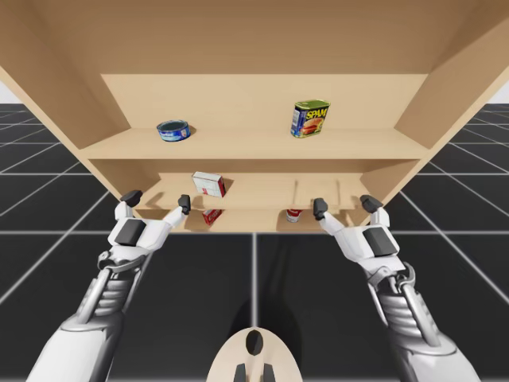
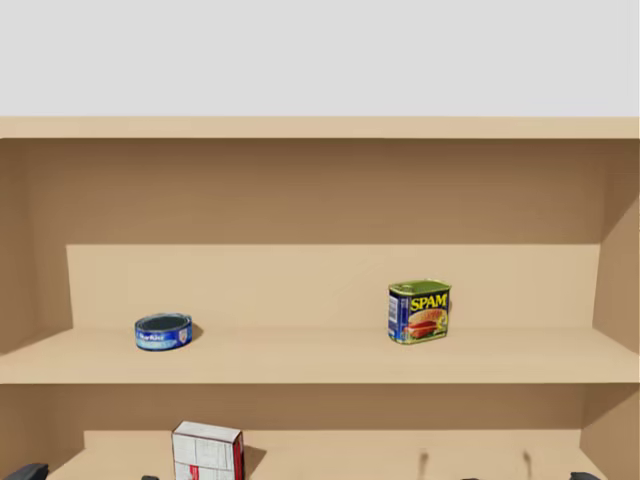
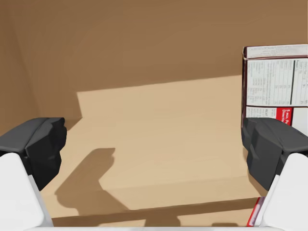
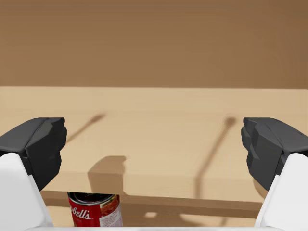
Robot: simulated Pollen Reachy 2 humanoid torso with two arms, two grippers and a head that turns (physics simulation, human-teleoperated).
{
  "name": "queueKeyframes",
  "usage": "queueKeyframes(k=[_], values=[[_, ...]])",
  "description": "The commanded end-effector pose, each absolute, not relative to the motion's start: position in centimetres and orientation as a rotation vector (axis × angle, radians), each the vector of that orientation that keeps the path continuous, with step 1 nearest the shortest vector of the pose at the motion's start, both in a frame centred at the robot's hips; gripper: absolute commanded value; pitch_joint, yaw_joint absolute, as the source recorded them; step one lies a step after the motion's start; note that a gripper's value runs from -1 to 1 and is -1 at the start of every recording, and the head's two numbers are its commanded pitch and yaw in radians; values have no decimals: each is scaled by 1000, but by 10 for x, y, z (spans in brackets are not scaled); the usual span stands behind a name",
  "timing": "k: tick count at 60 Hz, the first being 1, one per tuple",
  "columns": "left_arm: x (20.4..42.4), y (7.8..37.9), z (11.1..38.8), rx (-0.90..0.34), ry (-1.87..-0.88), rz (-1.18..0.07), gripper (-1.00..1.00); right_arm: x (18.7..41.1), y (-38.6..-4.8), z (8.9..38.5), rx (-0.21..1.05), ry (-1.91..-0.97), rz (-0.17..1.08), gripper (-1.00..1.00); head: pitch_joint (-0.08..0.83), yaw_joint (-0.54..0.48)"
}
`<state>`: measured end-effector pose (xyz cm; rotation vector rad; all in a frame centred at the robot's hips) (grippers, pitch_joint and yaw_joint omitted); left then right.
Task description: Find the potted meat can on the shelf and bring it to me.
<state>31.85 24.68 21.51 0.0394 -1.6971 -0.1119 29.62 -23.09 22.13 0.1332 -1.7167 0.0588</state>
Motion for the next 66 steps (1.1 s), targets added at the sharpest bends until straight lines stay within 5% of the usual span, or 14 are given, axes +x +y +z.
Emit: queueKeyframes(k=[1, 34, 53, 66], values=[[319, 247, 215, 43, -1698, -113, -1000, 294, -226, 219, 142, -1707, 43, -1000, -1, -4], [317, 245, 215, 45, -1703, -118, -1000, 289, -223, 227, 161, -1726, 63, -1000, 127, -197], [318, 244, 214, 30, -1695, -117, -1000, 236, -192, 325, 194, -1744, 110, -1000, 139, -209], [318, 243, 213, 23, -1690, -119, -1000, 246, -180, 367, 196, -1739, 150, -1000, 146, -210]])
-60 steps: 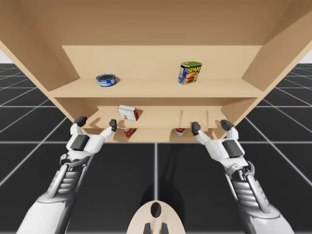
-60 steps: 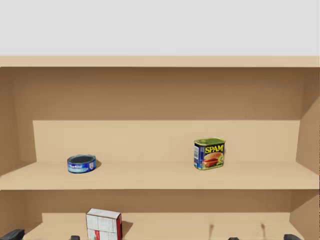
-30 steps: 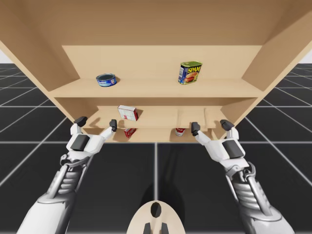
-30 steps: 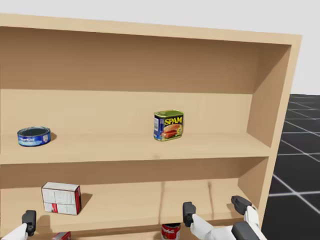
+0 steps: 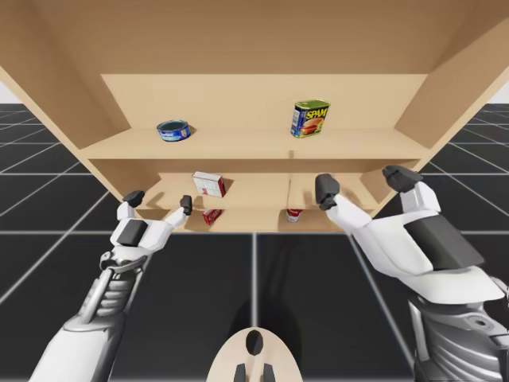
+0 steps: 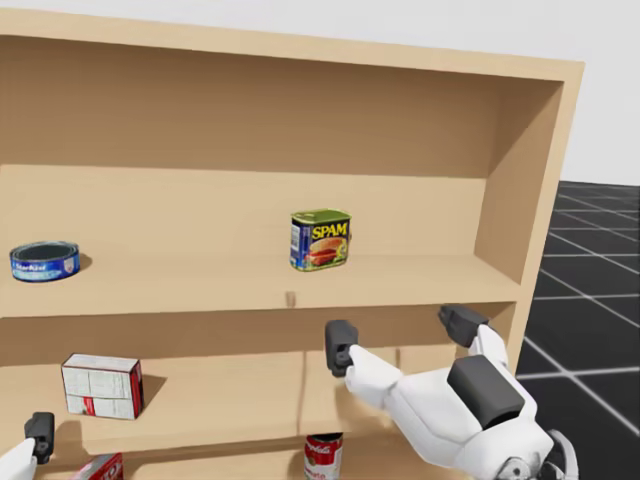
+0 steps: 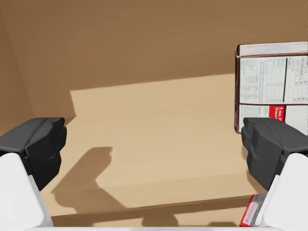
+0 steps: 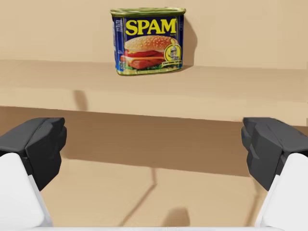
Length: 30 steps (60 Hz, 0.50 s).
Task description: Find the potted meat can on the shelf and bring it to me.
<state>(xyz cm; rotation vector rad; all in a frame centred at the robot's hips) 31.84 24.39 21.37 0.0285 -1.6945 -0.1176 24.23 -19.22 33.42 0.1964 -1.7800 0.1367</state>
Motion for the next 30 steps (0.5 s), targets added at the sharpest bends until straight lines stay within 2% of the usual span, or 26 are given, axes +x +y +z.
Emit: queueKeyframes(k=[1, 8, 18, 30], values=[[318, 243, 213, 22, -1690, -119, -1000, 248, -180, 367, 195, -1737, 152, -1000, 147, -210], [318, 243, 213, 23, -1690, -119, -1000, 271, -172, 373, 195, -1702, 162, -1000, 154, -210], [318, 243, 213, 23, -1684, -116, -1000, 317, -166, 381, 229, -1623, 138, -1000, 164, -209], [318, 243, 214, 19, -1683, -108, -1000, 353, -154, 385, 218, -1575, 135, -1000, 172, -208]])
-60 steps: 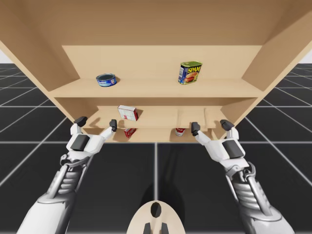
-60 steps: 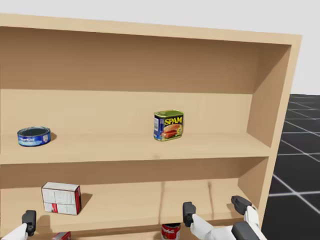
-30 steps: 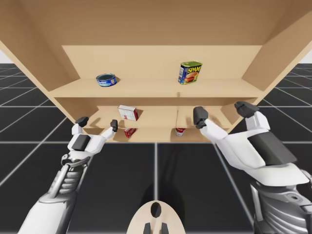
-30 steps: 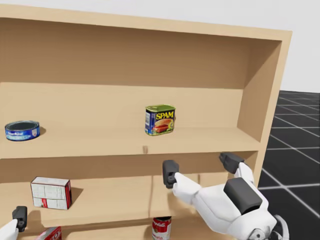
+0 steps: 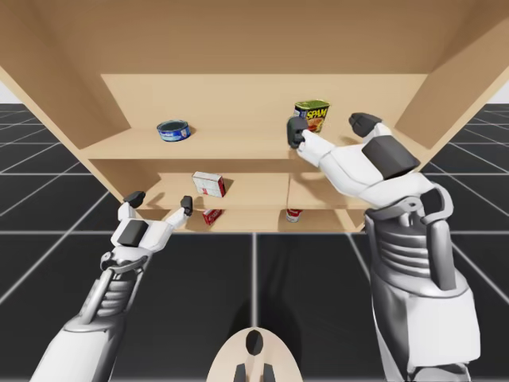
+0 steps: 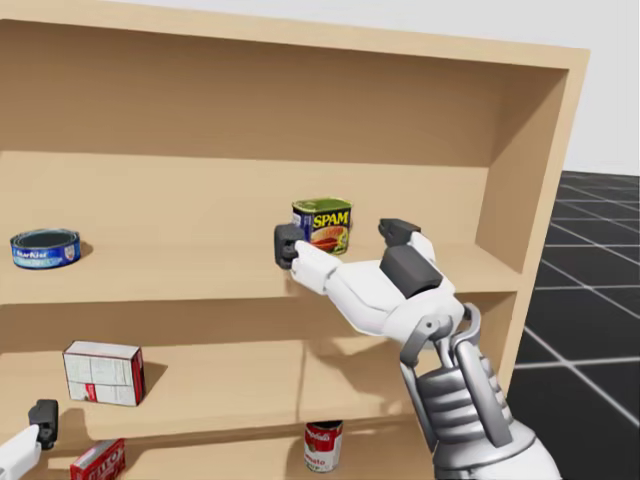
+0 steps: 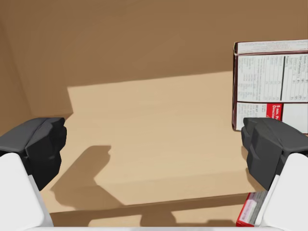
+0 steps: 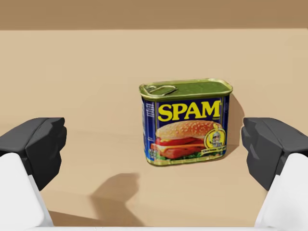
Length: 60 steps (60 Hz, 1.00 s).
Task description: Find the potted meat can on the shelf and bring it to me.
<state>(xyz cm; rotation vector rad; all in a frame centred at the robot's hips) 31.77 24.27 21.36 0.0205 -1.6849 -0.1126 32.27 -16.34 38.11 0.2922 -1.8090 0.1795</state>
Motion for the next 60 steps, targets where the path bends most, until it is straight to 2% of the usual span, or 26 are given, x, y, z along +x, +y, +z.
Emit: queueKeyframes(k=[1, 13, 21, 37, 40, 41, 42, 50, 60], values=[[318, 243, 214, 20, -1683, -108, -1000, 354, -154, 384, 216, -1574, 136, -1000, 172, -208], [317, 243, 214, 20, -1678, -100, -1000, 381, -142, 385, 188, -1536, 138, -1000, 178, -207], [318, 243, 214, 18, -1675, -99, -1000, 400, -140, 387, 112, -1524, 109, -1000, 182, -208], [319, 243, 214, 13, -1673, -99, -1000, 416, -141, 382, 67, -1470, 111, -1000, 192, -198], [319, 242, 213, 13, -1672, -100, -1000, 416, -142, 379, 30, -1469, 120, -508, 193, -196], [319, 242, 213, 13, -1672, -100, -1000, 416, -141, 378, 27, -1473, 99, 574, 194, -196], [319, 242, 214, 13, -1672, -100, -1000, 416, -142, 377, 34, -1465, 99, 1000, 194, -195], [319, 242, 214, 10, -1670, -98, -1000, 414, -143, 378, 56, -1451, 105, 1000, 195, -194], [319, 242, 214, 9, -1670, -97, -1000, 399, -146, 392, 64, -1504, 106, 1000, 200, -194]])
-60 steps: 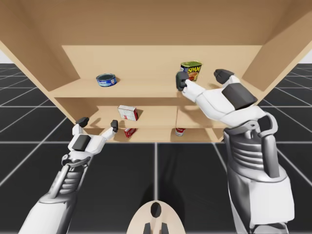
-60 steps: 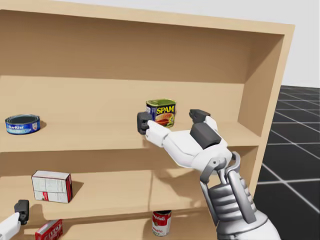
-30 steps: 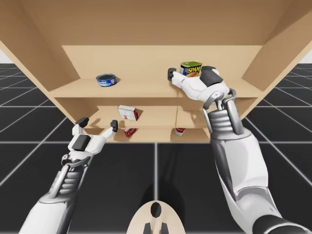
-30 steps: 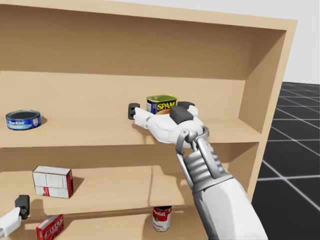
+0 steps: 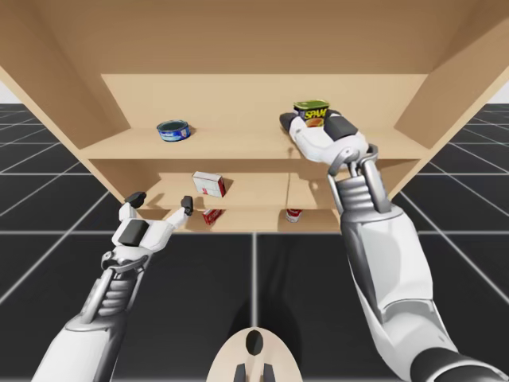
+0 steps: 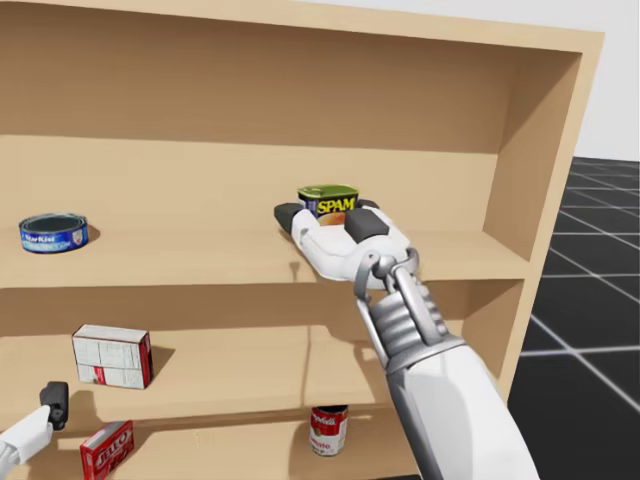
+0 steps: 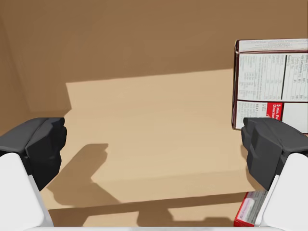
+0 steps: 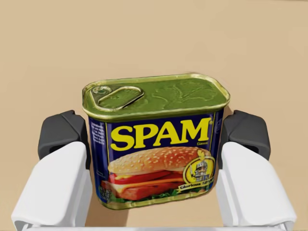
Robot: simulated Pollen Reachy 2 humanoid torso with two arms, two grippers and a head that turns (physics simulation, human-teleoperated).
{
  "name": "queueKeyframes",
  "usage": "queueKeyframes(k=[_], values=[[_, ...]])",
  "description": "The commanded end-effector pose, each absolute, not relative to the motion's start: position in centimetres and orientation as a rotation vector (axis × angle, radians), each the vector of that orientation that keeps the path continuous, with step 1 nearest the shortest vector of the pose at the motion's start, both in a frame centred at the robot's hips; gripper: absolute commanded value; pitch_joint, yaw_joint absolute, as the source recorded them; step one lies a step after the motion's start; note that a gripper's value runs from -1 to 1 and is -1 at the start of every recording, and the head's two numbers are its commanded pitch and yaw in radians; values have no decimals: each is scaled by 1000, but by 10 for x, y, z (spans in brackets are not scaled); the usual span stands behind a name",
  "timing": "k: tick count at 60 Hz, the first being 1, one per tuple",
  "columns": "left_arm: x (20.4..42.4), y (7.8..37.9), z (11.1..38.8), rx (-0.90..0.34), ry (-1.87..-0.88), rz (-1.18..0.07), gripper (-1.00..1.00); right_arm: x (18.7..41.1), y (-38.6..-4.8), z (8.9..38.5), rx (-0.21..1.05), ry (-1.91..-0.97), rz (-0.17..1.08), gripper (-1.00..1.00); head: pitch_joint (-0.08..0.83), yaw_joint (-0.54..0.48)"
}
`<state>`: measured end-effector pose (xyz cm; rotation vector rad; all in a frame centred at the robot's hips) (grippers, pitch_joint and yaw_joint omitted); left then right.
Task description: Find the potted meat can on the shelf and bring it to me.
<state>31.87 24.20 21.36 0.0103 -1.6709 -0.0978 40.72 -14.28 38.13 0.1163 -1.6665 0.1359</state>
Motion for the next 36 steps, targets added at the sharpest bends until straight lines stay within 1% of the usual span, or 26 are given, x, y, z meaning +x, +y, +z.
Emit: queueKeyframes(k=[1, 11, 18, 19, 21, 29, 31, 32, 33, 35, 36], values=[[319, 242, 214, 9, -1670, -97, -1000, 398, -146, 393, 65, -1510, 105, 1000, 200, -194], [319, 242, 214, 10, -1671, -94, -1000, 379, -149, 415, 71, -1609, 80, 1000, 199, -196], [319, 242, 214, 9, -1672, -88, -1000, 355, -150, 424, 69, -1668, 86, 1000, 201, -196], [319, 242, 214, 9, -1671, -89, -1000, 347, -150, 425, 73, -1677, 94, 1000, 201, -195], [319, 243, 214, 9, -1671, -89, -1000, 341, -150, 425, 73, -1681, 99, 1000, 202, -196], [319, 243, 214, 8, -1672, -89, -1000, 295, -149, 419, 73, -1718, 141, 1000, 203, -197], [319, 242, 214, 8, -1672, -90, -1000, 280, -150, 416, 77, -1733, 154, 1000, 202, -196], [319, 242, 214, 8, -1671, -90, -1000, 276, -150, 415, 81, -1734, 156, 1000, 203, -195], [319, 242, 214, 8, -1671, -90, -1000, 265, -150, 413, 88, -1743, 164, 1000, 203, -195], [319, 242, 214, 8, -1671, -90, -1000, 257, -151, 411, 88, -1750, 171, 1000, 204, -195], [319, 242, 214, 8, -1671, -90, -1000, 247, -151, 408, 83, -1766, 180, 1000, 205, -194]])
